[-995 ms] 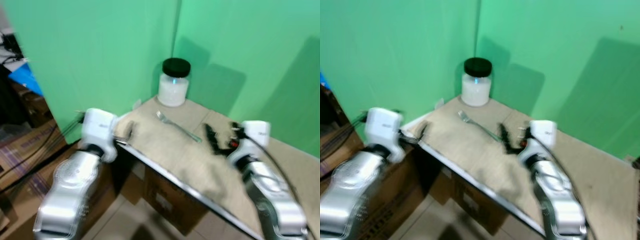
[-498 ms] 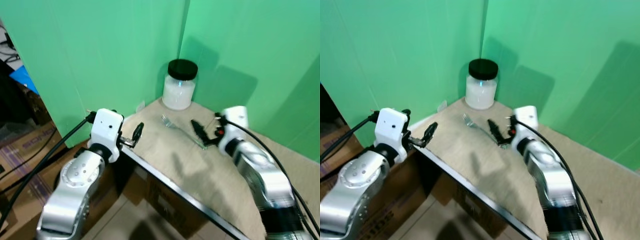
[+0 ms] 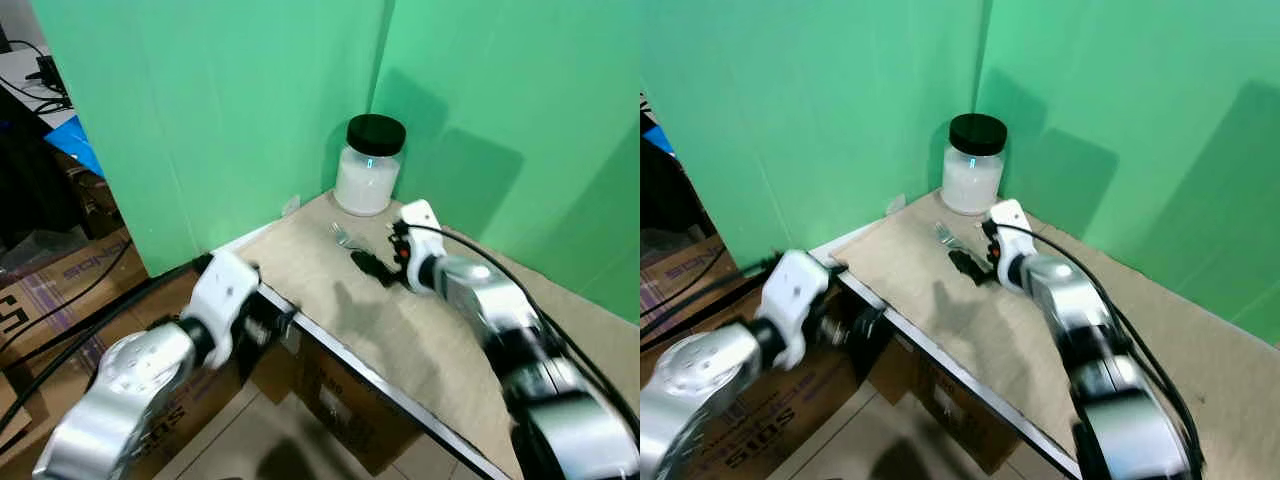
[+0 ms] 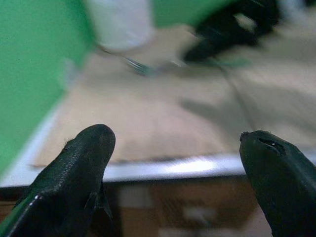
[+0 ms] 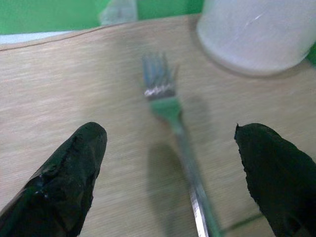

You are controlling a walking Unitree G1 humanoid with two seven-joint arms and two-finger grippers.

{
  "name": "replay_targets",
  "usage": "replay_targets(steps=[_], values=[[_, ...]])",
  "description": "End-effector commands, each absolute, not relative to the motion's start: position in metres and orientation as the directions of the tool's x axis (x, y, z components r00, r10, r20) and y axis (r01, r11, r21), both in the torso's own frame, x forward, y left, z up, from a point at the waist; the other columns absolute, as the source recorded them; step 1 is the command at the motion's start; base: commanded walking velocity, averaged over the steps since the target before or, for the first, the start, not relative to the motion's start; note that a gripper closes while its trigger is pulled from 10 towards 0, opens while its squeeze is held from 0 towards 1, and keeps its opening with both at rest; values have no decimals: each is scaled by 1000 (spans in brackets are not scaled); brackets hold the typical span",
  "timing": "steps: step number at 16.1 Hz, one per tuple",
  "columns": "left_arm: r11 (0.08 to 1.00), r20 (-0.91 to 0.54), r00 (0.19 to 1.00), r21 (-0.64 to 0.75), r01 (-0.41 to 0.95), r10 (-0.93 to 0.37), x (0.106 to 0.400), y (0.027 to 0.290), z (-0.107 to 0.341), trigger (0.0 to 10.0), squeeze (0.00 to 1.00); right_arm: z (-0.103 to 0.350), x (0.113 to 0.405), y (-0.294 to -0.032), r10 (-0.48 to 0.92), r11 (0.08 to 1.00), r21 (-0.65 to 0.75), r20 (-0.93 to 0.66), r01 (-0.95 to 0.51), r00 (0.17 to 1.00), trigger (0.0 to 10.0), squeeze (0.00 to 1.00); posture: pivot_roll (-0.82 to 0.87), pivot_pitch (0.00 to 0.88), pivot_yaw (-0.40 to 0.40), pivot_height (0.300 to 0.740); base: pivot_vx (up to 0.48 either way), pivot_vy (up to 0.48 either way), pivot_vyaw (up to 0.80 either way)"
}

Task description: Setting the table

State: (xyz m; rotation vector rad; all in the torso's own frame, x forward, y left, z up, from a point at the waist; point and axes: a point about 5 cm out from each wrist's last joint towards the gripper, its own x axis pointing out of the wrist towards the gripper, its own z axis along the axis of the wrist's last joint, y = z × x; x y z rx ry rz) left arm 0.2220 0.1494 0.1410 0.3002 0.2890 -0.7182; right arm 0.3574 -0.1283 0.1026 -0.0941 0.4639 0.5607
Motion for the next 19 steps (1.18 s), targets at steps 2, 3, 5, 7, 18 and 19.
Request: replay_targets(steps=[2,3,5,7,18,19], values=[[652,-379,651,146,744,-658,214,144,141,10000,0,100,363,-133,458,863,22,-458,-505,762,7569,0,80,0,-87,740,0,0,0],[639,-390,635,141,756,-666,210,146,141,10000,0,98,365,-132,448,867,20,-468,-498,762,7255,0,81,0,-87,740,0,0,0],[634,-394,629,137,761,-670,209,148,141,10000,0,93,367,-135,437,870,18,-488,-492,755,4549,0,82,0,-90,740,0,0,0],[631,-395,626,135,764,-673,207,148,141,10000,0,87,364,-136,440,872,44,-511,-488,739,2157,0,81,0,-91,740,0,0,0],[624,-401,615,127,771,-679,206,147,141,10000,0,72,360,-137,388,916,145,-553,-374,737,1529,0,87,0,-91,740,0,0,0],[623,-402,614,127,772,-679,205,147,141,10000,0,71,359,-137,386,918,150,-558,-368,735,902,0,87,0,-91,740,0,0,0]])
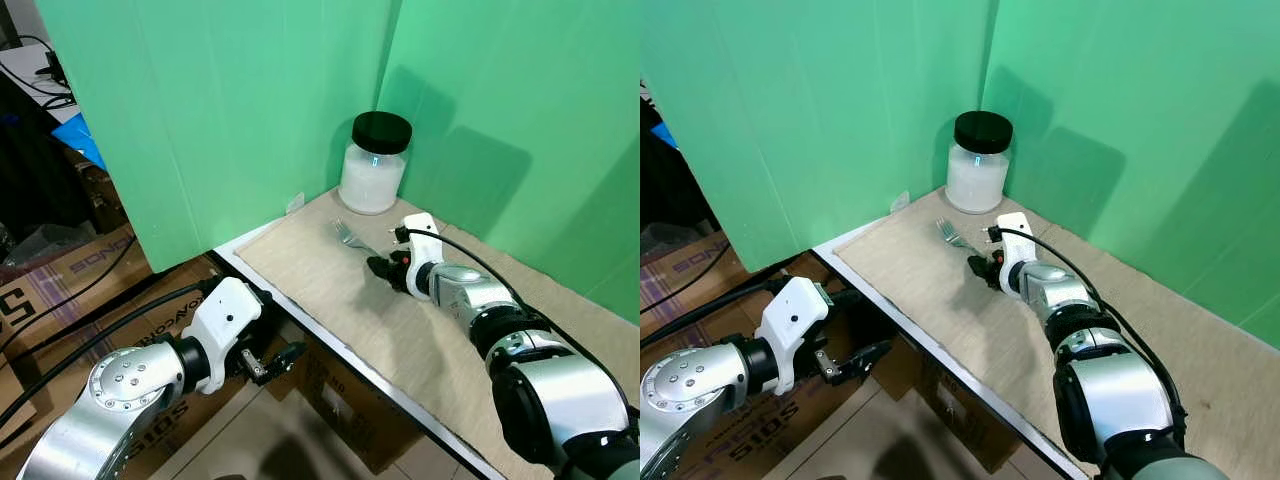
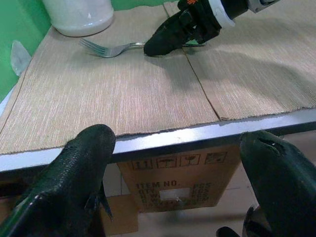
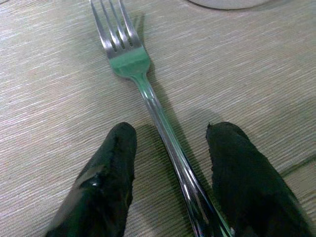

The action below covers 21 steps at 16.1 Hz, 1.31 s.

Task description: Setting the table

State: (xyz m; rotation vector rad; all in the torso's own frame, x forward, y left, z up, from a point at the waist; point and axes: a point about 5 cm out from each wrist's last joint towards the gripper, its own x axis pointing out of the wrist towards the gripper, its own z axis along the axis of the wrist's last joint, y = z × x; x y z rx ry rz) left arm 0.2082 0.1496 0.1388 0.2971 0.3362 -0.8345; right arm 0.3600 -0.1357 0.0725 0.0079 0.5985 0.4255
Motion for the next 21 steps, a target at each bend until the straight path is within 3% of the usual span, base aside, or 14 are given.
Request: replay_targets(steps=[1,16,21], values=[[622,-403,612,125,773,-680,205,148,141,10000,0,70,359,-140,370,922,127,-568,-366,735,0,0,87,0,-91,740,0,0,0],[620,-397,619,142,771,-678,210,146,141,10000,0,79,364,-140,376,922,132,-537,-365,755,0,0,79,0,-83,740,0,0,0],[625,-387,623,139,768,-680,210,143,141,10000,0,104,373,-147,476,878,183,-424,-442,771,0,0,81,0,-87,740,0,0,0]])
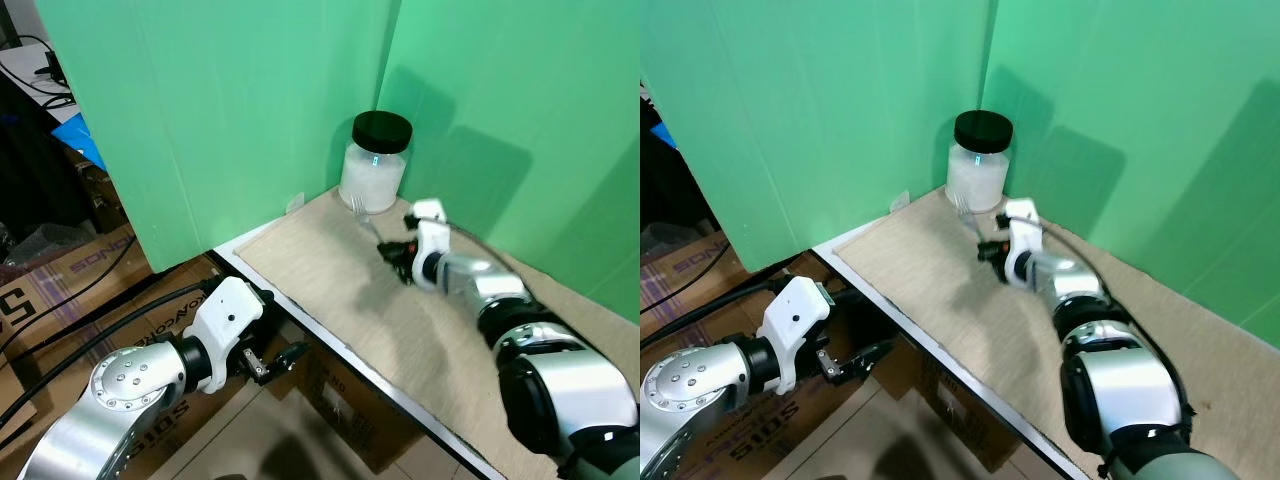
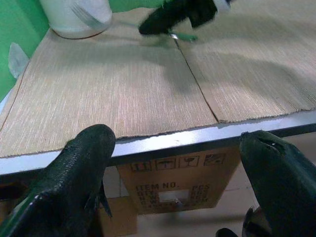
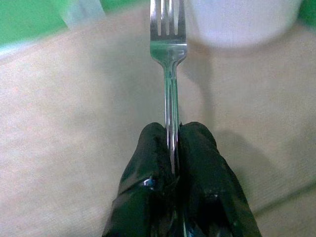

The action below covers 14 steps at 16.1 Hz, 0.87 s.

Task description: Setting the table

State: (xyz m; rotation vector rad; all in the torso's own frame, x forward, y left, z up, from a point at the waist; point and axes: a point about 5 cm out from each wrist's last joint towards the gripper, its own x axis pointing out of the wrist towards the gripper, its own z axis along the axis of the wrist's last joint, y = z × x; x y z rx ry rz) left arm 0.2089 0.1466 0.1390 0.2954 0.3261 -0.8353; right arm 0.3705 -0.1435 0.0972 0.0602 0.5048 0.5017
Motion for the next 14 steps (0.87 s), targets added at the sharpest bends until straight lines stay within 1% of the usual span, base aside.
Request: replay_targets(steps=[1,3,4,5,6,7,8,9,10,11,13,14], values=[[627,-383,625,139,766,-680,210,142,141,10000,0,110,372,-153,518,855,202,-377,-478,767,0,0,80,0,-88,740,0,0,0],[628,-381,627,139,766,-680,209,141,140,10000,0,118,369,-160,559,829,216,-313,-515,768,0,0,81,0,-90,740,0,0,0],[631,-373,631,140,763,-680,210,139,140,10000,0,128,360,-167,589,806,230,-225,-546,776,0,0,82,0,-92,740,0,0,0],[635,-366,635,139,760,-680,211,138,141,10000,0,136,353,-171,590,804,209,-161,-557,791,0,0,79,0,-93,740,0,0,0],[646,-352,647,140,750,-676,212,136,141,10000,0,150,339,-173,590,794,206,-38,-572,806,0,0,78,0,-90,740,0,0,0],[659,-340,665,152,737,-665,215,135,142,10000,0,161,325,-174,589,779,243,32,-578,807,5569,0,76,0,-86,740,0,0,0],[692,-302,709,180,699,-637,221,132,144,10000,0,167,307,-173,575,795,192,64,-575,816,8118,0,72,0,-75,740,0,0,0],[766,-231,791,207,608,-566,232,127,150,10000,0,172,286,-172,516,841,139,90,-523,852,10000,0,71,0,-71,740,0,0,0],[803,-193,827,205,560,-528,236,123,154,10000,0,174,275,-173,467,870,132,95,-476,879,10000,0,62,0,-68,740,0,0,-669],[814,-174,838,200,545,-517,237,121,155,10000,0,175,270,-173,448,880,123,102,-458,888,10000,0,58,0,-71,740,0,0,-700],[882,-115,904,201,427,-412,244,121,159,10000,0,176,249,-175,320,933,130,122,-335,940,10000,0,37,0,-58,740,0,0,-759],[891,-92,916,213,402,-391,247,120,162,10000,0,175,244,-178,264,955,110,117,-277,957,10000,0,34,0,-64,740,0,0,-781]])
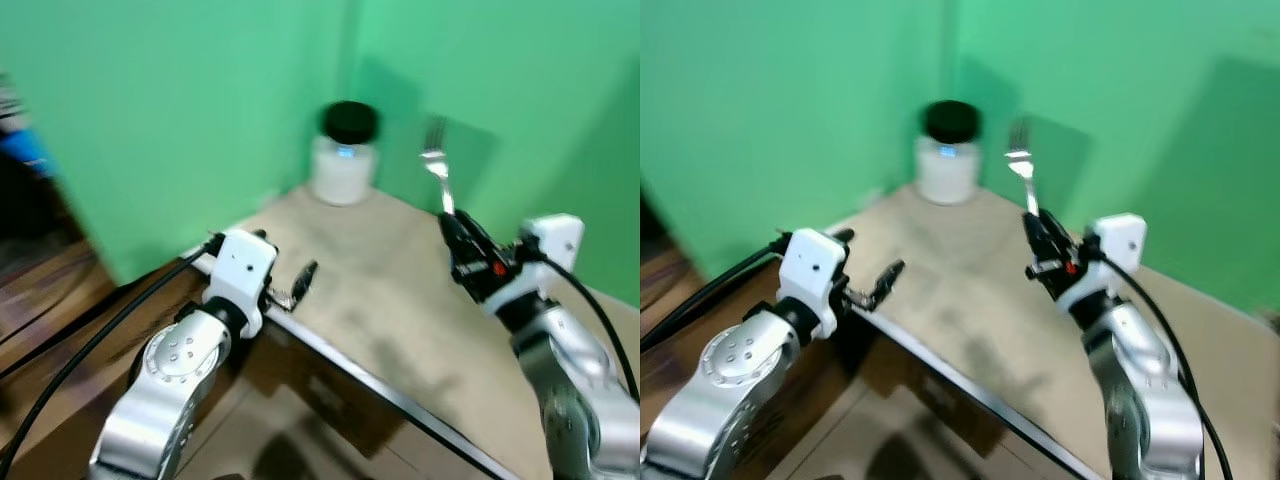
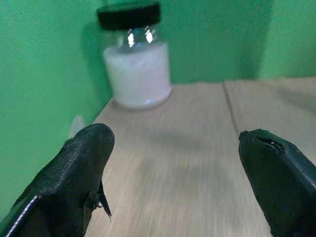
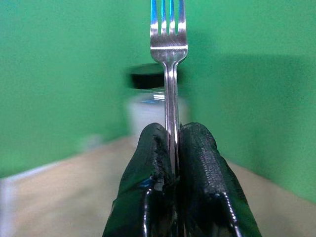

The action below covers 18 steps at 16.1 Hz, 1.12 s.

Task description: Setting the table

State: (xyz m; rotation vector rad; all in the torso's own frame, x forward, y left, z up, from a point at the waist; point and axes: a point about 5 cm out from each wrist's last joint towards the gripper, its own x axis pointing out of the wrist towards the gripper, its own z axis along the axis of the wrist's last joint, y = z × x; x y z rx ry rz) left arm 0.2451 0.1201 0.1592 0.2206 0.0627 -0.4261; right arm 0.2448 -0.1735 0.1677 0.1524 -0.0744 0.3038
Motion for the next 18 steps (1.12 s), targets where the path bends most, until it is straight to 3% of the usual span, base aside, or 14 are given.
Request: replay_targets(steps=[1,8,18], values=[[894,-82,920,213,393,-384,247,120,163,10000,0,174,242,-179,237,962,112,118,-250,964,10000,0,35,0,-70,740,0,0,-788],[920,-66,952,243,307,-300,250,132,161,10000,0,162,228,-178,78,987,139,9,-78,997,10000,0,46,0,-77,740,0,0,-787],[926,-72,960,254,279,-270,261,141,160,10000,0,153,225,-179,6,996,94,-55,0,998,10000,0,17,0,-32,740,0,0,-781]])
